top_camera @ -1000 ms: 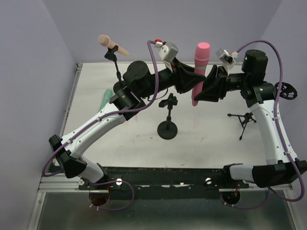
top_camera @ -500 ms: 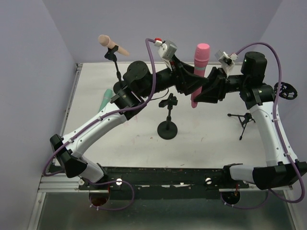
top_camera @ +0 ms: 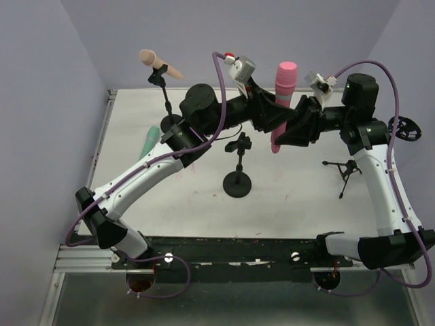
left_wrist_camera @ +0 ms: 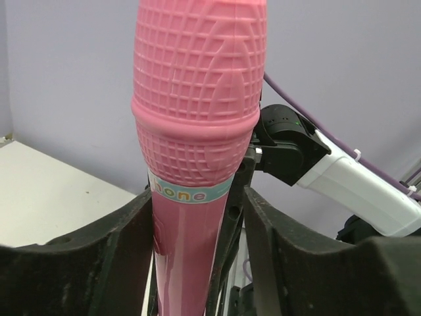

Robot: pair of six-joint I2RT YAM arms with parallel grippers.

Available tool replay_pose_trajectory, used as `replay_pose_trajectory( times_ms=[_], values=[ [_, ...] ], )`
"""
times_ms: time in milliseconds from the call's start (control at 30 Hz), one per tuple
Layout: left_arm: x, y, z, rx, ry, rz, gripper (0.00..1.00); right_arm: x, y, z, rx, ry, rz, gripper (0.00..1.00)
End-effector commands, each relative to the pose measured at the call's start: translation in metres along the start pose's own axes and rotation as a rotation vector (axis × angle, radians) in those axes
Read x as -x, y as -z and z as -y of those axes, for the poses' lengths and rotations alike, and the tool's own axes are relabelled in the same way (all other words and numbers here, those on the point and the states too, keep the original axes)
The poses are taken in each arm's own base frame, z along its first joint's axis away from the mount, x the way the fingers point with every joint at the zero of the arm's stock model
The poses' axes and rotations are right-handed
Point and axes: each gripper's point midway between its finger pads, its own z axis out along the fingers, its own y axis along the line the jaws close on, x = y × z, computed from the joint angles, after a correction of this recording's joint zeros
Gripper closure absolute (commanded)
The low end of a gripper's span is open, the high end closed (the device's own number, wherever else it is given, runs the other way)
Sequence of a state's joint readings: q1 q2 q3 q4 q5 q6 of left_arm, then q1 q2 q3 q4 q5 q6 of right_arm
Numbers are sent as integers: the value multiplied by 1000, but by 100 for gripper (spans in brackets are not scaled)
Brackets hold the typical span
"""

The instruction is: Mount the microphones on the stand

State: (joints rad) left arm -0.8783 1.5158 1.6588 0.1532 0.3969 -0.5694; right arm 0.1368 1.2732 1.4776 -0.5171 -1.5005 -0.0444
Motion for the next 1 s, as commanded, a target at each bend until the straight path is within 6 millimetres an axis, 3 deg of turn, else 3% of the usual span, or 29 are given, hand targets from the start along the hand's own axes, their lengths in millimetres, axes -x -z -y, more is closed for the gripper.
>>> replay_pose_trajectory(
  times_ms=[0, 133, 167, 233, 267, 333, 400, 467, 500, 600, 733, 833, 967],
  values=[
    [16, -3, 6, -18, -37, 30, 46, 0, -1, -17, 59, 21, 2, 87],
    [18, -3, 11, -43, -61, 26, 59, -1, -1, -15, 56, 15, 1, 87],
    [17, -4, 12, -51, -70, 20, 67, -1, -1, -15, 54, 14, 1, 87],
    [15, -3, 11, -59, -88, 7, 93, -1, -1, -15, 50, 12, 1, 84],
    [15, -2, 14, -71, -99, 1, 100, 0, -1, -14, 44, 11, 1, 81],
    [20, 4, 15, -85, -121, -4, 100, 2, -1, -15, 38, 17, 2, 56],
    [27, 15, 22, -109, -136, -7, 100, 7, -1, -14, 25, 33, 1, 25],
    [34, 30, 30, -117, -163, -12, 100, 10, 0, -9, -20, 67, -7, 4],
    [36, 38, 33, -113, -177, -16, 100, 10, 1, -5, -59, 106, -22, 0],
    [43, 67, 44, -98, -236, -15, 100, -3, 8, 19, -155, 201, -101, 0],
    [30, 112, 40, -26, -286, -70, 100, -31, 16, 48, -194, 330, -213, 0],
    [17, 146, 30, 51, -332, -91, 100, -58, 16, 52, -116, 471, -260, 0],
    [-4, 183, 17, 132, -382, -107, 100, -70, 3, 62, -53, 461, -288, 0]
  ],
)
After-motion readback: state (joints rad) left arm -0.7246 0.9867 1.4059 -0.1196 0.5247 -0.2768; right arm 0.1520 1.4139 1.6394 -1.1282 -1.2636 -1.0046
